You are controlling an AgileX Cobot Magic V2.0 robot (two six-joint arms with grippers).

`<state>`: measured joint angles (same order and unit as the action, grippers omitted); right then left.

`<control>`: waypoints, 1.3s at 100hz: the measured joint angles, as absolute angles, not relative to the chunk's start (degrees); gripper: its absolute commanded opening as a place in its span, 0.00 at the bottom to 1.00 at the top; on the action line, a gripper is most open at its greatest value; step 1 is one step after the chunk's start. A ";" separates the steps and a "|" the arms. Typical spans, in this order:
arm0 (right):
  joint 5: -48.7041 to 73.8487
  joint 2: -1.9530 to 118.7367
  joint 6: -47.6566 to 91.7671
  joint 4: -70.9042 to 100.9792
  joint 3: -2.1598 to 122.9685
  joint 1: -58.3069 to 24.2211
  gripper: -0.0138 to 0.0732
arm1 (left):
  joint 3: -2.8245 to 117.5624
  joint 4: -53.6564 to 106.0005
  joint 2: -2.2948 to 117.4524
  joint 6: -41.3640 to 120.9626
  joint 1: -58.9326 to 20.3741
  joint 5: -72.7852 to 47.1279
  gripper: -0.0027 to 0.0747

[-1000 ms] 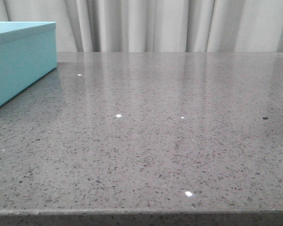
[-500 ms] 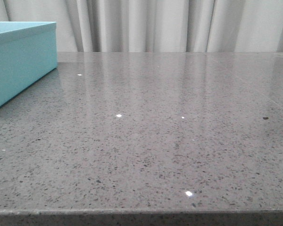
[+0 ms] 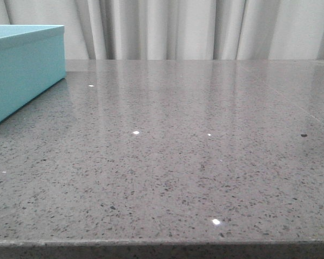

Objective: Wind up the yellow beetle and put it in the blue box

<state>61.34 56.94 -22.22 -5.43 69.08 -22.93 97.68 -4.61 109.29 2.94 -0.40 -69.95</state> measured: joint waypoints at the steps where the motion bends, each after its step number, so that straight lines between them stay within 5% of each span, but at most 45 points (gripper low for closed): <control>1: 61.34 56.94 -22.22 -5.43 69.08 -22.93 0.68 | 97.68 -4.64 109.29 2.94 -0.30 -69.83 0.55; 14: 61.70 56.94 -22.22 -5.43 69.08 -22.93 0.68 | 97.33 -3.64 109.29 2.94 -0.31 -69.73 0.64; 67: 59.78 55.25 -20.52 -5.43 68.06 -22.93 0.68 | 100.51 -3.03 96.81 2.94 -0.31 -70.41 0.62; 85: 55.97 49.19 -20.29 -6.10 63.86 -22.93 0.61 | 99.43 -1.47 87.62 3.73 -0.31 -70.77 0.34; 104: 55.55 41.47 -20.21 -7.85 58.29 -22.93 0.29 | 92.86 1.50 75.85 5.02 -0.31 -68.65 0.01; 118: 55.65 36.16 -20.21 -7.98 55.86 -22.93 0.07 | 85.91 2.61 66.59 5.24 -0.31 -67.02 0.01; 130: 55.55 31.93 -20.21 -8.06 54.21 -22.93 0.08 | 78.62 4.26 58.42 5.29 -0.31 -64.36 0.01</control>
